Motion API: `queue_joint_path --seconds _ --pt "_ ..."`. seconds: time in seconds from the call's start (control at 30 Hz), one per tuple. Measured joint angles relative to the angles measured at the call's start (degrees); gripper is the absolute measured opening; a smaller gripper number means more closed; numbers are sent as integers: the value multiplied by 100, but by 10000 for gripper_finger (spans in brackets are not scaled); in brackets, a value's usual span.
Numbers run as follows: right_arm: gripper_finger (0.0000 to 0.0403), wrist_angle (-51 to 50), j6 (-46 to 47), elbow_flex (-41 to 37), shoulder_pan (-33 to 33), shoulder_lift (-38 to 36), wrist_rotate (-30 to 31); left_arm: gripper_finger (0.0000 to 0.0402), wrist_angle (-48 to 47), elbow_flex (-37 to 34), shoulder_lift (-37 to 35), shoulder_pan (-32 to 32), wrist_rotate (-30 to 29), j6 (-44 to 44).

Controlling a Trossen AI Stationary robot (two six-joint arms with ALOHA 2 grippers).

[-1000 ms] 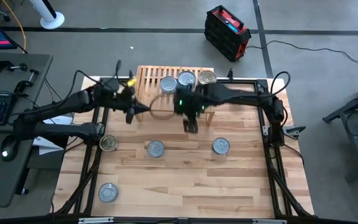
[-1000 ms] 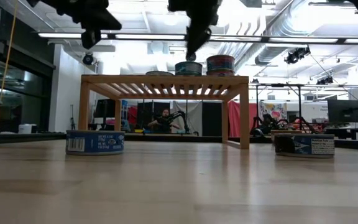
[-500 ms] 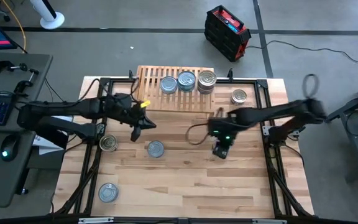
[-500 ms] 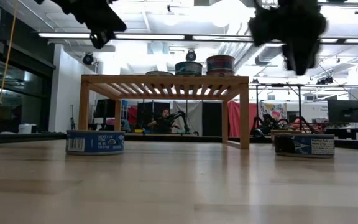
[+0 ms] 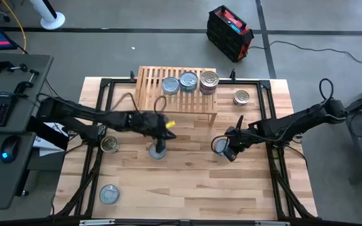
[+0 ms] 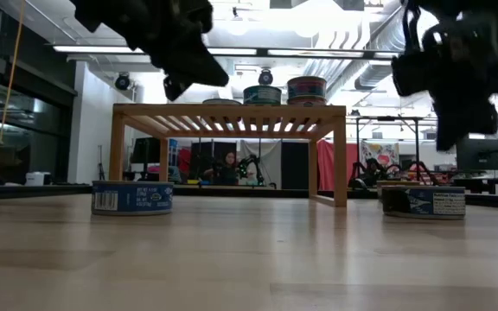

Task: Stack canned seafood by type on shelf
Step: Put the blue tuna can on the shelf

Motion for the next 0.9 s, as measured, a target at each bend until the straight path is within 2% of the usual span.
queue_joint_path --seconds 0.13,0.27,0.47,0.6,0.8,0.9 --pt "0 51 -490 -302 74 24 439 0 814 147 648 -527 -745 -204" --pt "0 153 -1171 -326 145 24 1178 0 869 733 1387 -860 -1423 -141" --pt "0 181 -1590 -323 -8 24 1387 0 762 1810 2611 -975 -1469 -187" --pt "0 156 -1585 -317 44 158 1376 0 447 2422 3139 -973 -1467 -142" --pt "0 458 -1095 -315 183 789 1367 0 -159 2740 3279 -965 -1438 -149" --pt "0 1066 -772 -281 326 1170 1298 0 -642 2676 3153 -980 -1119 -154"
